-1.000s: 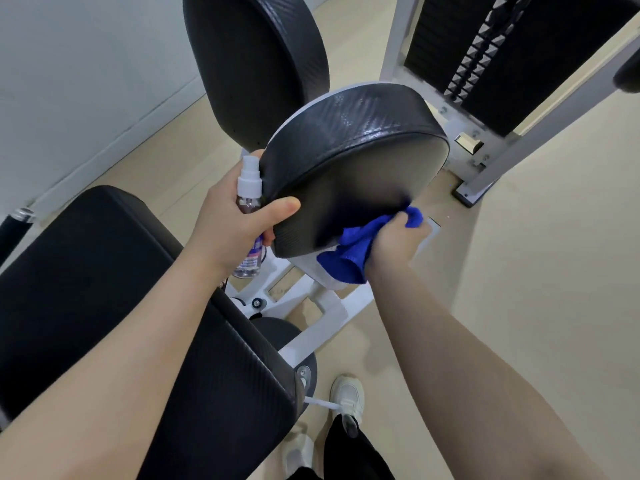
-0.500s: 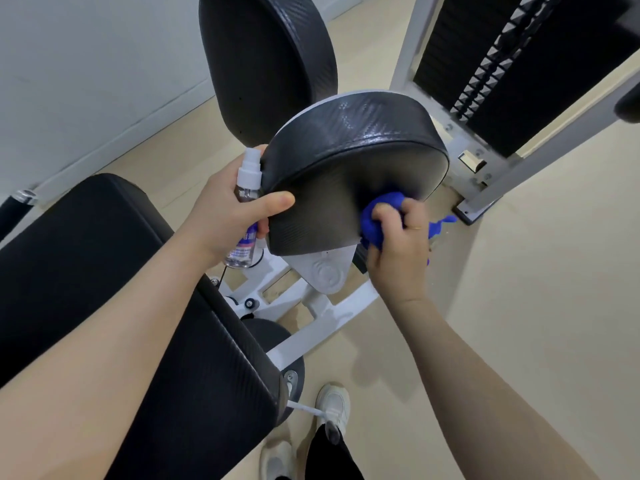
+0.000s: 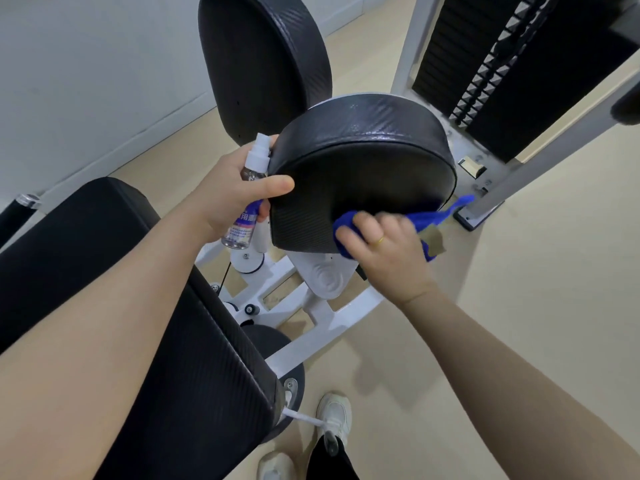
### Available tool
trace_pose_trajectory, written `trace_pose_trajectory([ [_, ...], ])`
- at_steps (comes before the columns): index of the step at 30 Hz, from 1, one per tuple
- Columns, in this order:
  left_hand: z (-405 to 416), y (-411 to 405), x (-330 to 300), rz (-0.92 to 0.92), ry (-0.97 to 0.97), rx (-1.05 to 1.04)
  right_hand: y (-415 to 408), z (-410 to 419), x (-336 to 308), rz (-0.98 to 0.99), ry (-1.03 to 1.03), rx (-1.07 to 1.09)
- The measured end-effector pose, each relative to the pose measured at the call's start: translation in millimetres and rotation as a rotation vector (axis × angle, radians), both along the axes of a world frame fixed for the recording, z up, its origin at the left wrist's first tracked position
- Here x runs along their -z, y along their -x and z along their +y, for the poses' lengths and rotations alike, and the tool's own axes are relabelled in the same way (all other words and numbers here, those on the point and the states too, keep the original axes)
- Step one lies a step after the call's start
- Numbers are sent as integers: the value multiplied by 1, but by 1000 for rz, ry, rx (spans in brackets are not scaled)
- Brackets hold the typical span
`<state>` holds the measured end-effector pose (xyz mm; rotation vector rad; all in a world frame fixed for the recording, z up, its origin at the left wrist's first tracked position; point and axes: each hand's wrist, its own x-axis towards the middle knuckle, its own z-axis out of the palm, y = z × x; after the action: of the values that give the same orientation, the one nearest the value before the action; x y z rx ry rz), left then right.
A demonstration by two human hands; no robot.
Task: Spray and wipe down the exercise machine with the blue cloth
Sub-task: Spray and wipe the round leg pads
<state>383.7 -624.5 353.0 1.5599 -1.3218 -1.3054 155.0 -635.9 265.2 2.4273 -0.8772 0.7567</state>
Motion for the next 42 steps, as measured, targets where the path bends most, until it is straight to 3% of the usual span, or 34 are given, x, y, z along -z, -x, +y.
trace_pose_trajectory([
  [3, -3, -1, 2, 14, -6, 10, 0, 1, -1, 76, 29, -56],
  [7, -3, 1, 0, 24, -3, 20, -20, -20, -79, -235, 270, -98],
  [10, -6, 1, -2, 7, -16, 19, -29, -33, -97, -333, 316, -16],
  [12, -6, 1, -3, 14, -17, 35, -27, -23, -66, -201, 241, -41],
  [16, -6, -1, 0, -9, -8, 10, -12, 1, 12, 321, 9, -177],
  [18, -4, -2, 2, -16, 18, -1, -13, -4, 4, 333, 35, -235],
  [22, -1, -2, 3, 4, 50, 9, -25, -21, -64, 6, 173, -207],
  [24, 1, -2, 4, 21, 68, 9, -33, -21, -64, -72, 188, -160],
  [26, 2, -1, 5, 32, 97, -4, -37, -12, -32, 30, 142, -182],
  [29, 3, -1, 9, 24, 111, -22, -29, 4, 32, 413, -31, -243],
  [31, 8, -1, 13, 20, 131, -45, -29, 9, 39, 493, -84, -262],
  [33, 14, 0, 15, 32, 147, -75, -36, 7, 11, 354, -10, -277],
  [36, 22, 1, 19, 90, 142, -131, -46, -5, -54, -101, 159, -248],
  [38, 26, 1, 20, 139, 100, -191, -48, -7, -65, -303, 210, -165],
  [40, 30, 4, 18, 155, 78, -227, -49, 4, -40, -378, 108, -47],
  [42, 35, 5, 16, 120, 89, -233, -51, 22, 5, -346, -135, 81],
])
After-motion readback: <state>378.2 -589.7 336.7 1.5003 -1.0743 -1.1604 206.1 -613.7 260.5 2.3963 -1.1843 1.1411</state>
